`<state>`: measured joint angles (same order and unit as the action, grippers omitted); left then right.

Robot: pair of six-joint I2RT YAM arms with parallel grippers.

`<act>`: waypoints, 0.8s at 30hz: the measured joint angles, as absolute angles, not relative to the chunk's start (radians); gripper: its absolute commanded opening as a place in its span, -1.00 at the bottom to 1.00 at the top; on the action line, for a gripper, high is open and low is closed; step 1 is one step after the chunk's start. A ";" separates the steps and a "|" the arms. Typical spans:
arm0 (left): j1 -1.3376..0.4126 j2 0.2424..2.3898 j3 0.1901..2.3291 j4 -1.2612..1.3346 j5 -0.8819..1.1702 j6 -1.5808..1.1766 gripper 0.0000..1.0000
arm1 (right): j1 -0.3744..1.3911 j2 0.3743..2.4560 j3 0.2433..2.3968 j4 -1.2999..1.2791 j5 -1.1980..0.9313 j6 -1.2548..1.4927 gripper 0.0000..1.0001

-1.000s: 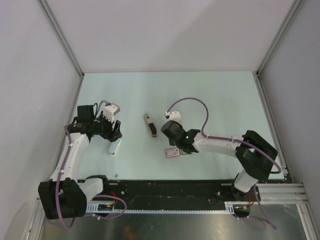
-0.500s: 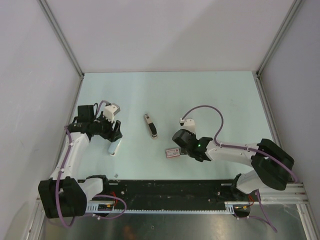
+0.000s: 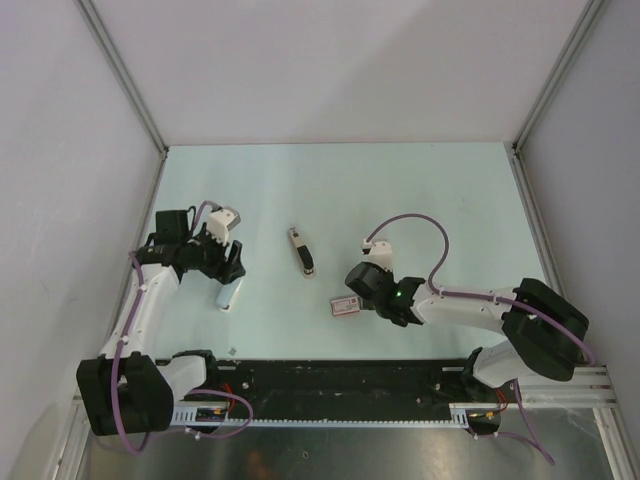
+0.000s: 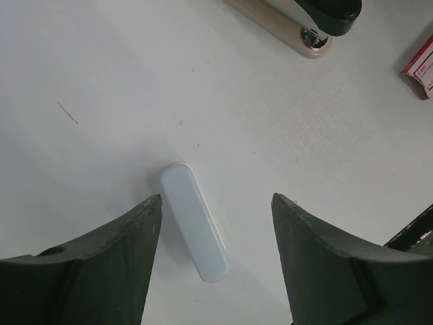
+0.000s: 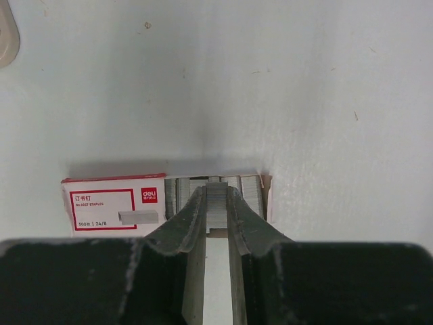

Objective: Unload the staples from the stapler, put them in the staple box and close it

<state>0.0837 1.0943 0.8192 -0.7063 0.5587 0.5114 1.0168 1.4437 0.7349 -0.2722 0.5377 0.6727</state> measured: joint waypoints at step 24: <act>0.084 1.098 0.819 -0.706 0.579 0.511 0.44 | 1.017 1.481 0.735 -0.275 0.538 0.689 -0.75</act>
